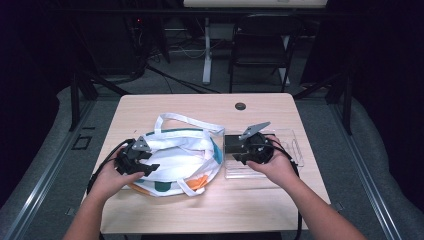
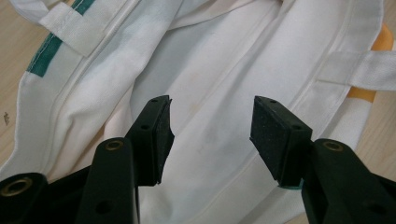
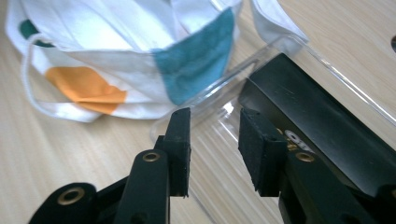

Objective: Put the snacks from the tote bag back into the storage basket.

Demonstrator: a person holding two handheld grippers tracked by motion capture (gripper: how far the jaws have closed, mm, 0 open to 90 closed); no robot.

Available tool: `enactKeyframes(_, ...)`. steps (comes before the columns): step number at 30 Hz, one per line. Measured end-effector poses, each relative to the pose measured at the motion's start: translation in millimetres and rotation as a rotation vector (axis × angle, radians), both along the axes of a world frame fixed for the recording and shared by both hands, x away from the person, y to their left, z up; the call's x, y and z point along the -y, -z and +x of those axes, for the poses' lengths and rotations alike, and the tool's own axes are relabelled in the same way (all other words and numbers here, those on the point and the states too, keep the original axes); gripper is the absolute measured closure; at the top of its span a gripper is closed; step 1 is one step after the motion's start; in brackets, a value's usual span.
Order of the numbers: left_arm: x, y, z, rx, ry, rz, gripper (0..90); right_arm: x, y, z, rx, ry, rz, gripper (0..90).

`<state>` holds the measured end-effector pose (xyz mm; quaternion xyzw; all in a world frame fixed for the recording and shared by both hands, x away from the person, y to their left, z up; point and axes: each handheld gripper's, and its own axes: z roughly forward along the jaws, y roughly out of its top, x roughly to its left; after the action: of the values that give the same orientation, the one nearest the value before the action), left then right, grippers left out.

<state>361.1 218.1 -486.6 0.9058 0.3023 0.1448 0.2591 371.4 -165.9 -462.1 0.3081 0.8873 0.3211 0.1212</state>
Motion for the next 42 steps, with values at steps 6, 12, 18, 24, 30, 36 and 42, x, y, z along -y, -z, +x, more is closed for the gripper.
enactKeyframes(6,2.1,4.4,-5.7,0.009,-0.004,-0.029,47.4,-6.1,-0.9,-23.0,0.019,-0.035,0.052,61.0)
enactKeyframes(12,3.7,8.3,-10.8,0.023,-0.016,-0.059,47.4,-10.2,7.2,-40.4,0.043,-0.056,0.061,60.3)
enactKeyframes(18,3.2,18.2,-15.1,0.016,-0.017,-0.072,47.3,-14.8,24.5,-54.2,0.041,-0.078,0.048,60.4)
enactKeyframes(24,0.4,24.1,-18.7,0.018,-0.030,-0.091,47.2,-17.0,36.5,-66.1,0.049,-0.082,0.065,60.4)
enactKeyframes(30,0.0,24.1,-21.1,0.022,-0.045,-0.099,47.1,-16.1,48.7,-71.5,0.047,-0.079,0.060,60.3)
enactKeyframes(36,3.0,23.9,-24.8,0.038,-0.046,-0.097,47.1,-11.9,61.4,-75.6,0.052,-0.070,0.058,59.6)
enactKeyframes(42,2.2,22.6,-28.1,0.058,-0.045,-0.100,46.9,-8.7,71.6,-76.9,0.049,-0.063,0.068,59.1)
